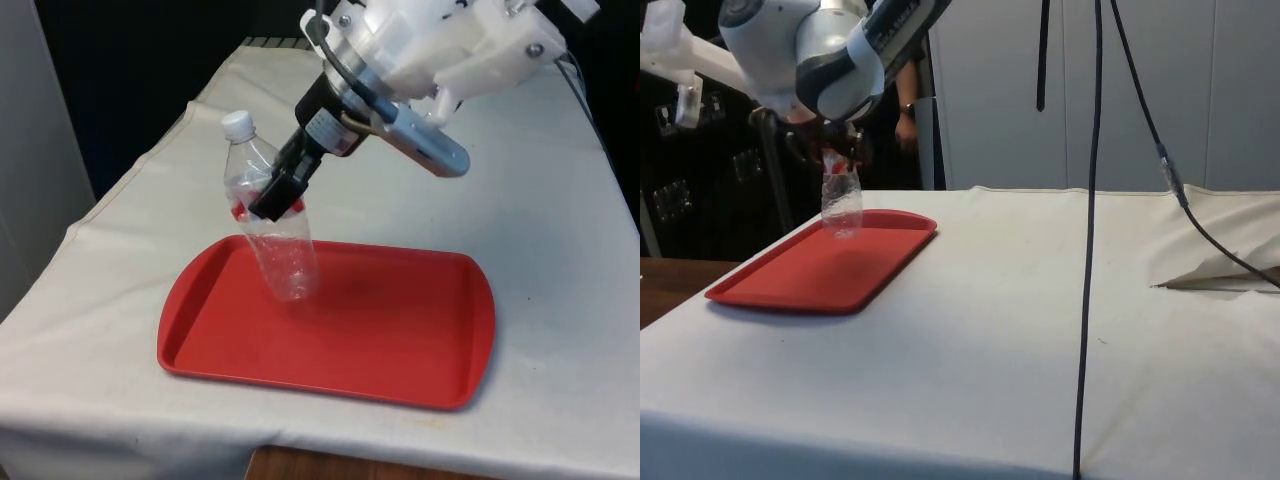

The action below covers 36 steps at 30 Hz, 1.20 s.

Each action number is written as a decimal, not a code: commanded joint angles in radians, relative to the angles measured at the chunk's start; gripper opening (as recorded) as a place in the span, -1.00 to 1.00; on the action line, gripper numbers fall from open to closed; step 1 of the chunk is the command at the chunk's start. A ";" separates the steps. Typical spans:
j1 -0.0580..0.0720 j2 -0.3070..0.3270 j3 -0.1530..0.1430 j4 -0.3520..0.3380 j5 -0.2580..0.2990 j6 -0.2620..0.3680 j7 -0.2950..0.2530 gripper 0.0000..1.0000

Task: Place the bottle upright on the tray.

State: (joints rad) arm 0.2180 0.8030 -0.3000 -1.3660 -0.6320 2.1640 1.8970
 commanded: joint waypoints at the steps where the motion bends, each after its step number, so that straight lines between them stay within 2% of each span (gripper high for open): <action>1: 0.007 0.008 -0.005 0.008 -0.006 -0.006 0.011 -0.73; 3: 0.010 0.017 0.003 0.018 -0.035 -0.023 0.033 -0.73; 4: 0.002 0.009 0.008 0.009 -0.030 -0.017 0.022 -0.73; 5: 0.010 0.021 0.006 0.022 -0.046 -0.030 0.040 -0.73; 12: 0.015 0.047 0.034 0.055 -0.117 -0.081 0.093 -0.73; 13: 0.007 0.041 0.039 0.048 -0.117 -0.076 0.085 -0.73; 14: 0.014 0.050 0.039 0.059 -0.125 -0.087 0.100 -0.73; 16: 0.013 0.057 0.053 0.072 -0.144 -0.103 0.116 -0.73; 21: 0.014 0.066 0.070 0.086 -0.167 -0.124 0.138 -0.73; 23: 0.010 0.063 0.076 0.084 -0.172 -0.127 0.136 -0.73; 36: 0.013 0.088 0.091 0.091 -0.191 -0.138 0.172 -0.73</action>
State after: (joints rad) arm 0.2280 0.8850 -0.2080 -1.2820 -0.8240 2.0280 2.0640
